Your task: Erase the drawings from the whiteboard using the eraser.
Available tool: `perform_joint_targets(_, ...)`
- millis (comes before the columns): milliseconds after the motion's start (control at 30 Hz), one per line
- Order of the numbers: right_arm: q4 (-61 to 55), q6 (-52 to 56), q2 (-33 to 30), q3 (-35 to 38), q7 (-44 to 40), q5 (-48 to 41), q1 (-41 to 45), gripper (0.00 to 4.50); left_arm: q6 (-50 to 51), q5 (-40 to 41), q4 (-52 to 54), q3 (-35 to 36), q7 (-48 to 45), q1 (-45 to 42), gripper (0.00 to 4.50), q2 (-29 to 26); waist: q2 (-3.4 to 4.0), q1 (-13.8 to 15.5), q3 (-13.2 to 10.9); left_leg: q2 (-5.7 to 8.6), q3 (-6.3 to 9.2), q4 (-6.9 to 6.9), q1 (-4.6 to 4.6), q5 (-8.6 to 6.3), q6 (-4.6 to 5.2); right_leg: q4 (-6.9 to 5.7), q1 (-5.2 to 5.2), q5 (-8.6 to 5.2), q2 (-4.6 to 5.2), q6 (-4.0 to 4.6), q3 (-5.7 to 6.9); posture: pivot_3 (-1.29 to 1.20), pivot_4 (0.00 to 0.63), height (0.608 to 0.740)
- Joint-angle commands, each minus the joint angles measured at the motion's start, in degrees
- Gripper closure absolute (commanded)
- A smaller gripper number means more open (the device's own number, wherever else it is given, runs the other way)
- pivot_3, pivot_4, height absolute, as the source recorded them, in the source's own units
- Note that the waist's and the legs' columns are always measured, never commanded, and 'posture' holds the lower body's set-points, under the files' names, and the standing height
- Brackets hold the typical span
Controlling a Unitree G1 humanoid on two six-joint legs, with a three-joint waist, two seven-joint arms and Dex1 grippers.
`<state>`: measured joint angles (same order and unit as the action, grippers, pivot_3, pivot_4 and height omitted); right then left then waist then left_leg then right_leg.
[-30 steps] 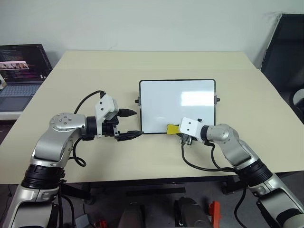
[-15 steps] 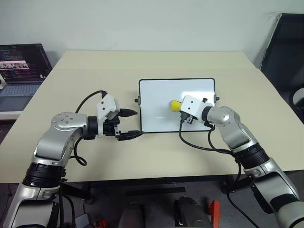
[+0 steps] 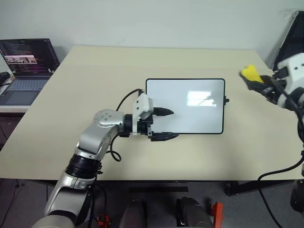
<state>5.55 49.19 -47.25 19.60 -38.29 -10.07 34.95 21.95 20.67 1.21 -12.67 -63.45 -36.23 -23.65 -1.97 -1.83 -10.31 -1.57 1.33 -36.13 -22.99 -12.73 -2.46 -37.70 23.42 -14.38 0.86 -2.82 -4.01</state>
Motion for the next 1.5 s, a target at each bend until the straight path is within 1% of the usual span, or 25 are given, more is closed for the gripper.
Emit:
perform_joint_targets(33, 5.5, 0.1, -3.4, -1.3, 1.7, 2.5, -2.7, 3.25, -2.2, -1.2, -0.3, -1.6, 0.0, -1.1, 0.00, 1.5, 0.04, -0.3, 0.0, 0.00, -0.01, 0.03, 0.02, 0.00, 0.00, 0.00, 0.00, -0.01, 0.00, 0.01, -0.01, 0.00, 0.150, 0.740)
perform_joint_targets(133, 9.3, 0.0, -4.6, -5.7, -0.2, 3.4, -5.5, 3.25, -2.4, -1.5, -0.4, -2.4, -0.1, -0.8, 0.00, 2.3, 0.08, -1.1, 0.0, -0.01, -0.03, 0.08, 0.08, -0.03, 0.05, -0.05, 0.01, -0.07, -0.04, 0.03, -0.07, 0.00, 0.150, 0.740)
perform_joint_targets(233, 12.2, 0.9, -4.2, -6.9, 0.4, 3.0, -4.0, 3.25, -1.6, -1.1, 0.2, -1.9, 0.1, -0.7, 0.00, 2.4, 0.25, -1.7, 0.0, -0.01, -0.07, 0.05, 0.09, -0.03, 0.05, -0.08, 0.01, -0.09, -0.04, -0.04, -0.13, 0.00, 0.150, 0.740)
perform_joint_targets(333, 14.7, 0.7, -3.6, -7.8, 0.8, 2.7, -2.7, 3.25, -1.1, -0.9, 0.7, -1.6, 0.3, -0.6, 0.00, 2.2, 0.28, -1.7, 0.0, 0.00, -0.05, 0.03, 0.09, -0.03, 0.05, -0.09, 0.01, -0.20, -0.04, -0.27, -0.12, 0.00, 0.150, 0.740)
perform_joint_targets(433, 16.4, 1.0, -2.4, -8.2, 1.0, 2.0, -1.2, 3.25, -0.6, -1.0, 1.2, -1.4, 0.5, -0.3, 0.00, 1.6, 0.28, -1.6, 0.0, 0.00, -0.03, 0.03, 0.09, -0.02, 0.05, -0.09, 0.00, -0.21, -0.04, -0.28, -0.10, 0.00, 0.150, 0.740)
perform_joint_targets(500, 17.2, 1.5, -2.1, -8.9, 1.4, 2.3, -0.6, 2.54, -0.4, -0.9, 1.5, -1.3, 0.6, -0.2, 0.00, 1.4, 0.28, -1.5, 0.0, 0.00, -0.03, 0.03, 0.08, -0.03, 0.05, -0.07, 0.00, -0.21, -0.04, -0.28, -0.09, 0.00, 0.150, 0.740)
perform_joint_targets(533, 18.0, 2.0, -1.8, -9.2, 2.2, 2.6, -0.1, 2.38, -0.3, -0.9, 1.6, -1.2, 0.7, -0.1, 0.00, 1.3, 0.28, -1.4, 0.0, 0.00, -0.03, 0.03, 0.08, -0.03, 0.05, -0.07, 0.00, -0.21, -0.04, -0.28, -0.09, 0.00, 0.150, 0.740)
perform_joint_targets(567, 18.7, 2.5, -1.5, -9.1, 2.8, 2.4, 0.5, 2.10, -0.2, -0.9, 1.8, -1.2, 0.9, 0.0, 0.00, 1.2, 0.28, -1.4, 0.0, 0.00, -0.03, 0.03, 0.07, -0.03, 0.05, -0.07, 0.00, -0.21, -0.04, -0.27, -0.09, 0.00, 0.150, 0.740)
perform_joint_targets(767, 20.5, 3.7, -0.5, -8.7, 4.9, 1.8, 2.3, 0.02, 0.3, -0.8, 2.4, -0.2, 2.3, 0.4, 0.00, 0.3, 0.29, -1.3, 0.0, 0.02, -0.02, 0.04, 0.06, -0.03, 0.05, -0.06, 0.00, -0.10, -0.02, -0.09, -0.08, 0.00, 0.150, 0.740)
perform_joint_targets(867, 17.4, 3.9, -1.0, -7.8, 5.4, 1.2, 2.7, 0.02, -0.1, -0.5, 1.7, 3.2, 4.3, 0.6, 0.00, -1.0, 0.29, -1.4, 0.0, 0.02, -0.02, 0.04, 0.06, -0.03, 0.05, -0.06, 0.00, -0.11, -0.02, -0.09, -0.08, 0.00, 0.150, 0.740)
perform_joint_targets(933, 12.7, 2.8, -0.3, -6.1, 5.5, -0.4, 3.2, 0.02, -0.4, 0.3, 1.4, 7.2, 7.2, 0.7, 0.00, -1.4, 0.31, -1.6, 0.0, 0.01, -0.02, 0.04, 0.07, -0.03, 0.05, -0.07, 0.00, -0.11, -0.03, -0.10, -0.08, 0.00, 0.150, 0.740)
perform_joint_targets(1033, 5.8, -2.8, 3.7, -3.3, 6.2, -3.4, 2.6, 0.02, -2.0, 0.0, -1.8, 16.1, 17.2, 0.1, 0.00, -0.8, 0.31, -1.8, 0.0, -0.02, -0.01, 0.04, 0.08, -0.03, 0.05, -0.10, 0.01, -0.23, -0.04, -0.30, -0.08, 0.00, 0.150, 0.740)
perform_joint_targets(1100, 4.8, -7.0, 7.5, -2.5, 8.2, -3.9, 0.9, 0.02, -3.7, -1.1, -4.3, 20.5, 22.5, 0.4, 0.00, -1.5, 0.29, -1.8, 0.0, -0.04, 0.03, 0.05, 0.10, -0.03, 0.05, -0.12, 0.00, -0.23, -0.06, -0.31, -0.07, 0.00, 0.150, 0.740)
perform_joint_targets(1167, 6.8, -11.2, 11.5, -1.2, 11.1, -3.9, -0.4, 0.02, -6.9, -3.7, -7.4, 23.1, 27.3, 1.3, 0.00, -2.2, 0.27, -1.5, 0.0, -0.05, 0.06, 0.03, 0.10, -0.03, 0.04, -0.11, -0.03, -0.23, -0.07, -0.31, -0.02, 0.00, 0.150, 0.740)
perform_joint_targets(1233, 9.8, -15.2, 15.0, 0.7, 14.4, -4.1, -1.2, 0.02, -9.6, -6.1, -10.6, 24.2, 31.8, 2.1, 0.00, -1.7, 0.25, -1.2, 0.0, -0.02, 0.04, 0.03, 0.08, -0.03, 0.04, -0.06, -0.06, -0.12, -0.02, -0.15, -0.02, 0.00, 0.150, 0.740)
perform_joint_targets(1300, 11.5, -18.4, 17.2, 1.4, 16.5, -4.1, -1.7, 0.02, -12.1, -7.8, -13.2, 24.3, 34.5, 2.6, 0.00, -1.1, 0.26, -0.5, 0.0, 0.06, 0.02, 0.03, 0.06, -0.03, 0.03, -0.03, -0.07, -0.07, 0.08, -0.10, -0.01, 0.00, 0.150, 0.740)
perform_joint_targets(1400, 17.1, -25.0, 20.6, 3.5, 18.7, -5.4, -1.9, 0.02, -17.9, -12.1, -19.3, 22.9, 41.9, 3.1, 0.00, 3.2, 0.26, 0.4, 0.0, 0.18, 0.01, 0.03, -0.01, -0.03, 0.03, -0.03, -0.04, -0.03, 0.23, -0.18, 0.02, 0.00, 0.150, 0.740)
perform_joint_targets(1500, 19.4, -28.3, 22.6, 3.4, 18.7, -6.4, -2.0, 0.02, -22.3, -15.0, -24.2, 21.6, 46.1, 3.2, 0.00, 6.6, 0.26, 0.5, 0.0, 0.19, 0.03, 0.00, -0.01, -0.03, 0.03, 0.02, -0.09, 0.01, 0.25, -0.24, 0.04, 0.00, 0.150, 0.740)
